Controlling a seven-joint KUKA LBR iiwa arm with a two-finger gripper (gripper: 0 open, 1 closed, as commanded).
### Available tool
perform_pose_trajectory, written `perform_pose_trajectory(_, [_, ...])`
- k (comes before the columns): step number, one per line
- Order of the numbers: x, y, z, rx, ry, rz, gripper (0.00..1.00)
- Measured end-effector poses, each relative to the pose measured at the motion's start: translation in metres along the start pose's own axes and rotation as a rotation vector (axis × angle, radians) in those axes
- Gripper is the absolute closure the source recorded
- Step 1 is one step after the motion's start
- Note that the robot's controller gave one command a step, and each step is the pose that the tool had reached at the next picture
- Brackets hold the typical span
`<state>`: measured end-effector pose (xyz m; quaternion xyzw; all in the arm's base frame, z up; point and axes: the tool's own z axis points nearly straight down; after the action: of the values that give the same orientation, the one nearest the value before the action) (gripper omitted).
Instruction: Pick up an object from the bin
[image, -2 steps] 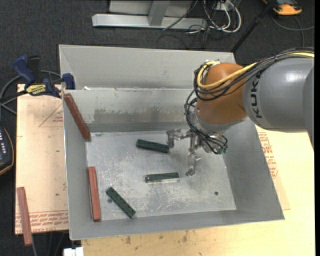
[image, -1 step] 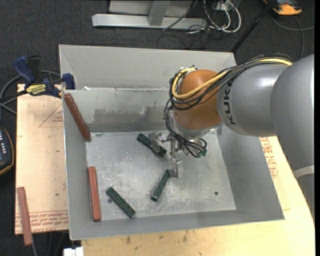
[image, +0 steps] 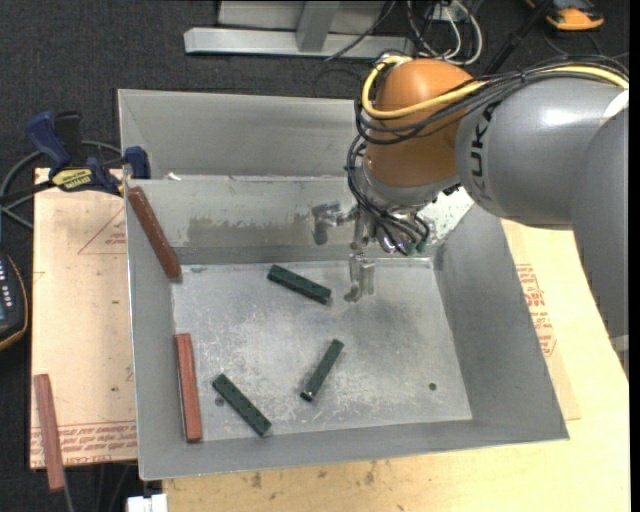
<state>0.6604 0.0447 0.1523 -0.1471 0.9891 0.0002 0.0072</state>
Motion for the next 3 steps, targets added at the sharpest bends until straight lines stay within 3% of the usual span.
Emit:
perform_pose_trajectory(1, [0.013, 0.001, 0.085, -0.005, 0.019, -0.008, 0.00])
perform_pose_trajectory(2, [0.024, 0.016, 0.082, -0.004, 0.012, -0.259, 0.00])
perform_pose_trajectory(3, [-0.003, 0.062, 0.041, -0.004, 0.007, -0.074, 0.00])
